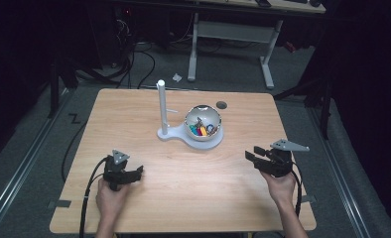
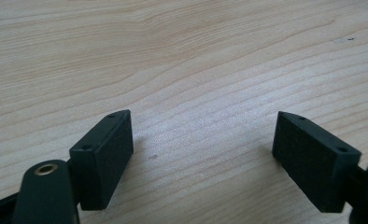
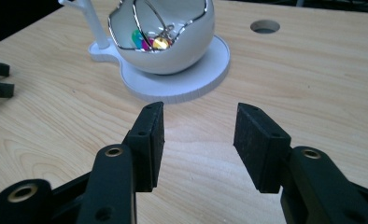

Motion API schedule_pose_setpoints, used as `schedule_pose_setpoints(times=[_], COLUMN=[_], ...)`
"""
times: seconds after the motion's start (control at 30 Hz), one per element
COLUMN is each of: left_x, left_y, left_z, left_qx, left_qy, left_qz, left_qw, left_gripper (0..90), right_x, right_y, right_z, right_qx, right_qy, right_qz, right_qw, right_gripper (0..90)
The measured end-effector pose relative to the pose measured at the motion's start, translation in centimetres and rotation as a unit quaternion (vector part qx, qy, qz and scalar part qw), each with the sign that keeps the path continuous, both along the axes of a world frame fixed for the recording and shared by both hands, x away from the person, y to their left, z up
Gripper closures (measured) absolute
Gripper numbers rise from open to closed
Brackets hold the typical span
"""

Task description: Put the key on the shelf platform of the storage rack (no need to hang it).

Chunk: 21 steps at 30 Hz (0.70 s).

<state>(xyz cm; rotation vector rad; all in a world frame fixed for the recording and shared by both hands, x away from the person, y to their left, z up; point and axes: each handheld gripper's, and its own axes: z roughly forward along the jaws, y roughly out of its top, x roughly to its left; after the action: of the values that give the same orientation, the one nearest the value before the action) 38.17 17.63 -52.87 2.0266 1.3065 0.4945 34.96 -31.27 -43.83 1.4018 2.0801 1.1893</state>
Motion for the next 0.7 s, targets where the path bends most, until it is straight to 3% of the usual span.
schedule_pose_setpoints(times=[0.37, 0.7], left_x=[0.0, 0.0], left_y=[0.0, 0.0], left_z=[0.0, 0.0], left_qx=[-0.001, -0.001], left_qy=[0.0, 0.0], left_qz=[0.001, 0.0], left_qw=[1.0, 1.0], left_gripper=[20.8, 20.8], right_x=[0.4, 0.6], right_y=[0.1, 0.2], right_z=[-3.2, -5.0], right_qx=[-0.02, -0.019], right_qy=[0.017, 0.026], right_qz=[-0.021, -0.03], right_qw=[0.9994, 0.999], right_gripper=[49.8, 49.2])
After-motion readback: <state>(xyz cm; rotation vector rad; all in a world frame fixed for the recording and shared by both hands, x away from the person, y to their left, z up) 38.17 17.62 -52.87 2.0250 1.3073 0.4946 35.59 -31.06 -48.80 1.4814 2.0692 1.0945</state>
